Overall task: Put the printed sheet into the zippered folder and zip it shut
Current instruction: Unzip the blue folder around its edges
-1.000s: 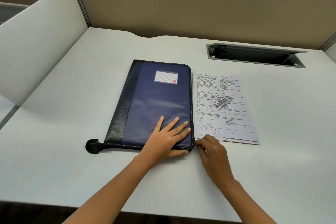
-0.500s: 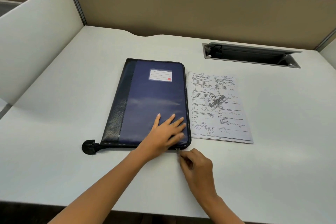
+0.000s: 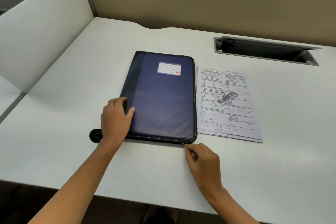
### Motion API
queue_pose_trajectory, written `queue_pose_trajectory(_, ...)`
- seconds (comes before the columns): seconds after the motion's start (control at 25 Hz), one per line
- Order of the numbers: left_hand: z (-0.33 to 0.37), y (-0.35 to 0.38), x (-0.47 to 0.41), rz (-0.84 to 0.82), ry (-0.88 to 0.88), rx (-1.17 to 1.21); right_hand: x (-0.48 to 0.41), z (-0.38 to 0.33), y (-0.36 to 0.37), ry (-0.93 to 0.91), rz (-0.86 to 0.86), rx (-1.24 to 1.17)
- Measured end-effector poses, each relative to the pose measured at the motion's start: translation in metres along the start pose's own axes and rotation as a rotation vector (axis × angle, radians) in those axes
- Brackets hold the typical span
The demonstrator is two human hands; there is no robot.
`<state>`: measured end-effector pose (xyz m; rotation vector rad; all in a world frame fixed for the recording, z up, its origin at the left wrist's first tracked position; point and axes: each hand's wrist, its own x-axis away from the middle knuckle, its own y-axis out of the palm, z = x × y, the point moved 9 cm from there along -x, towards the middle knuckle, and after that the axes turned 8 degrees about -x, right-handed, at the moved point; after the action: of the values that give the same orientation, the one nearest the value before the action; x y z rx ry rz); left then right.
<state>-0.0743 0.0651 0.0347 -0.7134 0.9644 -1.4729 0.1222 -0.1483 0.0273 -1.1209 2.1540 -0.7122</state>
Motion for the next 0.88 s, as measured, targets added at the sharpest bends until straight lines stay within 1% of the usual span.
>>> queue_pose_trajectory(0.04,-0.021,0.000,0.001,-0.048,-0.105,-0.079,0.002,-0.003,0.002,-0.007,0.000,0.012)
queue_pose_trajectory(0.08,-0.035,0.000,0.004,-0.079,-0.159,-0.122,0.003,-0.007,0.004,-0.017,0.001,0.016)
queue_pose_trajectory(0.16,-0.041,-0.002,0.006,-0.071,-0.143,-0.114,0.002,-0.014,0.010,-0.036,-0.002,0.003)
queue_pose_trajectory(0.24,-0.040,-0.004,0.007,-0.055,-0.127,-0.048,0.001,-0.022,0.016,-0.046,-0.016,-0.025)
queue_pose_trajectory(0.44,-0.044,-0.008,0.011,-0.038,-0.187,0.043,-0.005,-0.046,0.042,-0.066,-0.095,-0.058)
queue_pose_trajectory(0.72,-0.049,-0.010,0.007,-0.056,-0.205,0.051,-0.013,-0.104,0.099,-0.217,-0.234,-0.043)
queue_pose_trajectory(0.88,-0.061,-0.011,-0.001,-0.110,-0.261,0.042,-0.014,-0.122,0.115,-0.241,-0.247,-0.024)
